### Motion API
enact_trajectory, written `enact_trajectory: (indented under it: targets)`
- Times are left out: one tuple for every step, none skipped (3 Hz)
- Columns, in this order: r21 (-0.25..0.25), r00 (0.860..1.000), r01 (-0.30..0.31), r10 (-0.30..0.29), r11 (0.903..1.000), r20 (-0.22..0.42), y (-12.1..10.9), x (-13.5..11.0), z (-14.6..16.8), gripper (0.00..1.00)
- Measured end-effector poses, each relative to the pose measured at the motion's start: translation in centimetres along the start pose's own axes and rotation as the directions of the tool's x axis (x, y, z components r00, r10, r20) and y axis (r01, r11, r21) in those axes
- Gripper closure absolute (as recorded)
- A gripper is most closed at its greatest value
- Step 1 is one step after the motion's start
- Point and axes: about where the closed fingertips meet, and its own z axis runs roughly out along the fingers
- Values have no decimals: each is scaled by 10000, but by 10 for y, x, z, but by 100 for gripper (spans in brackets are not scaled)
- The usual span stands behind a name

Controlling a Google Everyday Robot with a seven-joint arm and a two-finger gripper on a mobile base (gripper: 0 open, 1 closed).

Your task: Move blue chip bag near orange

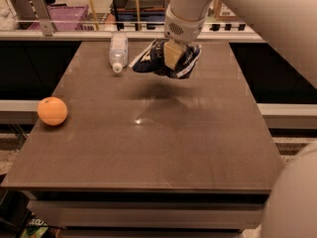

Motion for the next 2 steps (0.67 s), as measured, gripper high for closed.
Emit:
enact_trajectory:
  targets:
    - [131, 9994, 162, -166, 9998, 318, 37, -1, -5, 100]
    - [295, 9956, 500, -521, 9983, 779, 71, -4, -6, 100]
